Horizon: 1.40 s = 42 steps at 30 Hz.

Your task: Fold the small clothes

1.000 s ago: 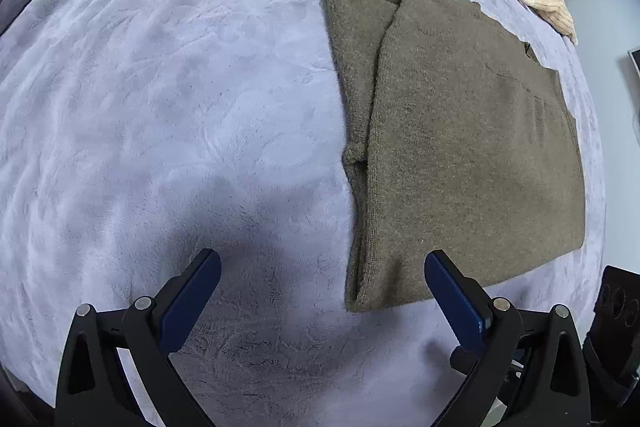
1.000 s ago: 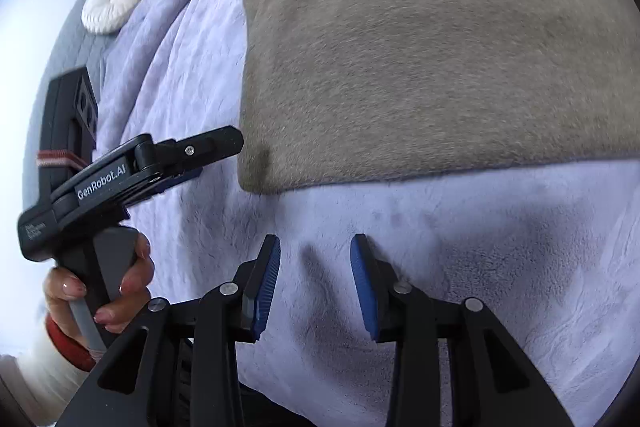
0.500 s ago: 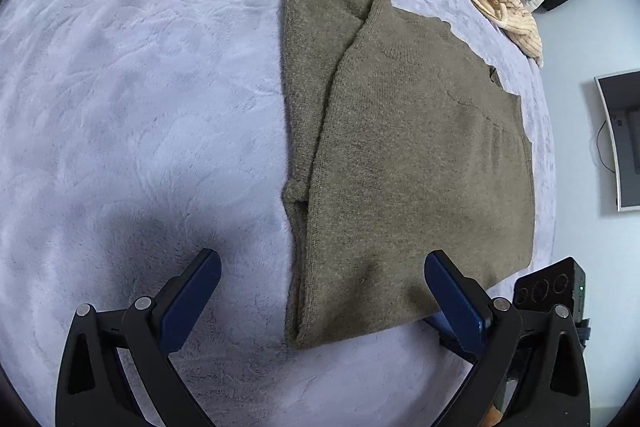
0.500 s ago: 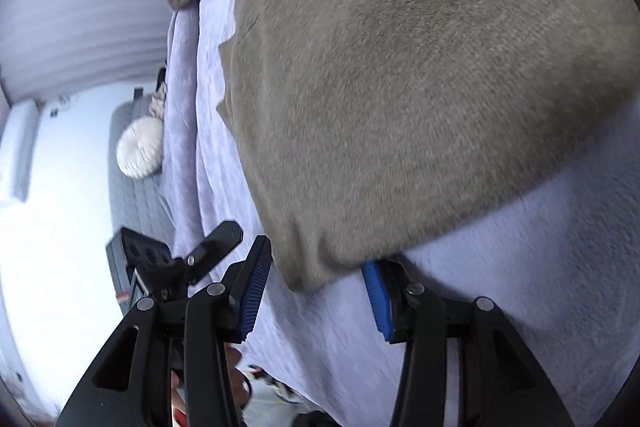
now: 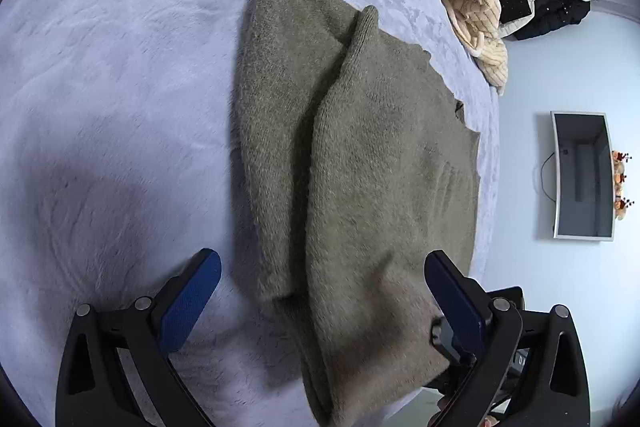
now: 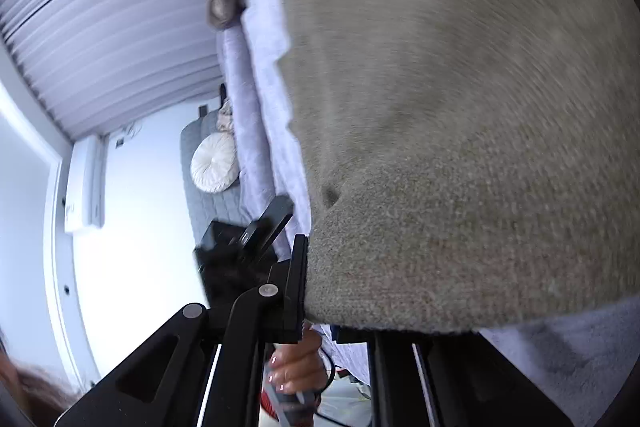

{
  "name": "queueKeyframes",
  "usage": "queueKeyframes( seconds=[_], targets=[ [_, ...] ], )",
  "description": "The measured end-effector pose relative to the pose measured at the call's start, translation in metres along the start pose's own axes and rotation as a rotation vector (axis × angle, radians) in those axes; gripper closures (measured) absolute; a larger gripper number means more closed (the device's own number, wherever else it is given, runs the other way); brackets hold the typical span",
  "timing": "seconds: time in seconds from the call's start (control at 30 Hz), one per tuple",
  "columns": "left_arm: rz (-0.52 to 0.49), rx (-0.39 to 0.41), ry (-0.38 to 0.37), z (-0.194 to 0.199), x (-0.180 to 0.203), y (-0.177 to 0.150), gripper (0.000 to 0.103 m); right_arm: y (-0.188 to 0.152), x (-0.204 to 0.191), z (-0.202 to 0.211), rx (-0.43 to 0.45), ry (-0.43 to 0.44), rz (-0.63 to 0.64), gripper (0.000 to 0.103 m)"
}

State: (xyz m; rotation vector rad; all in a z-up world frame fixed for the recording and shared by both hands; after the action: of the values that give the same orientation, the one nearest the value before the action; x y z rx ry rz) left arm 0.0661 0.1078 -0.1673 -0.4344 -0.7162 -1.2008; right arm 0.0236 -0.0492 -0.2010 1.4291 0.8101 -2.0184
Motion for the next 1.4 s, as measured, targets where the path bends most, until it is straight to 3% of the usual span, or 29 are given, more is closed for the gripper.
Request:
queueKeyframes(
  seconds=[0.13, 0.23, 0.3, 0.47, 0.63, 0.77, 0.8, 0.83, 0.9, 0.97, 1.07, 1.13, 1.2, 1.33, 1.4],
  targets=[
    [-0.013, -0.019, -0.083, -0.015, 0.022, 0.015, 0.001, 0.000, -0.025, 0.009, -0.026, 0.023, 0.098, 0.094],
    [-0.100, -0.038, -0.132, -0.024, 0.055, 0.017, 0.001, -0.002, -0.034, 0.014, -0.048, 0.009, 0.160, 0.094],
    [-0.180, -0.047, -0.123, -0.031, 0.075, 0.016, 0.001, -0.006, -0.034, 0.015, -0.069, -0.016, 0.196, 0.094],
    [-0.262, -0.056, -0.017, -0.045, 0.085, 0.014, 0.001, -0.015, -0.016, 0.015, -0.126, -0.129, 0.246, 0.094],
    [-0.282, -0.045, 0.156, -0.056, 0.069, 0.010, 0.008, -0.027, 0.003, 0.011, -0.220, -0.338, 0.337, 0.090],
    [-0.327, -0.014, 0.221, -0.056, 0.072, 0.008, 0.008, -0.027, -0.001, 0.028, -0.246, -0.442, 0.422, 0.088],
    [-0.341, -0.009, 0.242, -0.056, 0.073, 0.007, 0.008, -0.024, -0.004, 0.036, -0.233, -0.456, 0.444, 0.083],
    [-0.356, -0.005, 0.261, -0.057, 0.075, 0.006, 0.008, -0.019, -0.008, 0.045, -0.216, -0.474, 0.462, 0.065],
    [-0.386, 0.005, 0.295, -0.059, 0.077, 0.004, 0.008, -0.007, -0.018, 0.061, -0.169, -0.503, 0.499, 0.047],
    [-0.413, 0.012, 0.322, -0.059, 0.077, 0.003, 0.008, 0.007, -0.030, 0.069, -0.116, -0.506, 0.548, 0.047],
    [-0.436, 0.019, 0.348, -0.058, 0.077, 0.001, 0.008, 0.024, -0.044, 0.090, -0.024, -0.547, 0.626, 0.053],
    [-0.443, 0.025, 0.361, -0.058, 0.079, 0.000, 0.008, 0.038, -0.044, 0.099, 0.018, -0.591, 0.629, 0.077],
    [-0.446, 0.028, 0.375, -0.060, 0.081, 0.000, 0.008, 0.052, -0.041, 0.101, 0.040, -0.637, 0.612, 0.091],
    [-0.450, 0.027, 0.404, -0.061, 0.079, -0.001, 0.008, 0.073, -0.009, 0.098, 0.013, -0.676, 0.557, 0.096],
    [-0.450, 0.034, 0.423, -0.067, 0.082, -0.001, 0.012, 0.081, 0.004, 0.097, 0.019, -0.634, 0.512, 0.096]
  ],
)
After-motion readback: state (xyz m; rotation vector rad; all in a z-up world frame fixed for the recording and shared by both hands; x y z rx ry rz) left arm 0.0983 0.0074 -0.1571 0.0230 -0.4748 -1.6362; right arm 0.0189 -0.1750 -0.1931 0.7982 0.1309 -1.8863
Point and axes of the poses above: each gripper's, at about its wrist camera, not at the fingertips, and z roughly against the way its jaws point, x to its right, y to its top, the point moved 5 cm from there along -z, roughly the way its jaws point, and after that the axes turned 10 degrees about x, right-handed, at the moved point
